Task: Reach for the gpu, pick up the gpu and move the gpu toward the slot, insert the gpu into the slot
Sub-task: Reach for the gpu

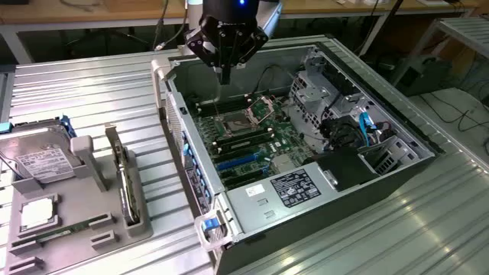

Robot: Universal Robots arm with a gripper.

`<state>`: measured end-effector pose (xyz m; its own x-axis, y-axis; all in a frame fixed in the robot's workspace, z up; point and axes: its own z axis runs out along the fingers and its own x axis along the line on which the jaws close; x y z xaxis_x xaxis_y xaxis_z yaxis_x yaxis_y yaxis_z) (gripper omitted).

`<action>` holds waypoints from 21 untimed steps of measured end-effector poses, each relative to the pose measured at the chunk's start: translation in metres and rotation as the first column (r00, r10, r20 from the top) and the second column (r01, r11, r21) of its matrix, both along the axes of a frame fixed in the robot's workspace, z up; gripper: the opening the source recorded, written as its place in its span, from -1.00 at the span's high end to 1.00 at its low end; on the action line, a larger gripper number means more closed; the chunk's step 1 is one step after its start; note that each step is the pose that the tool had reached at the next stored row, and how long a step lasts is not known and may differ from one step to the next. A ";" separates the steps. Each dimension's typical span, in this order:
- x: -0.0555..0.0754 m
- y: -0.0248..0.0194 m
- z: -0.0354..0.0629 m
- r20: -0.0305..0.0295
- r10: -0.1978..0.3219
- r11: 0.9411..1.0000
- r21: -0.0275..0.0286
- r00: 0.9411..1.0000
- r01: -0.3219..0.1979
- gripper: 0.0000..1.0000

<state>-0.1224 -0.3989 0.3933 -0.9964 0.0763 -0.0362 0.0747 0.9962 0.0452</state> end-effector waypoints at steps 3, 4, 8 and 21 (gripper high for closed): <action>-0.010 -0.0001 0.0000 0.000 0.000 1.000 0.000 1.000 0.000 0.79; -0.012 0.0000 0.0000 0.000 0.000 1.000 0.000 1.000 0.000 0.79; -0.018 -0.0001 0.0000 0.000 0.000 1.000 0.000 1.000 0.000 0.79; -0.033 -0.0001 -0.0001 -0.001 0.000 1.000 0.000 1.000 0.000 0.79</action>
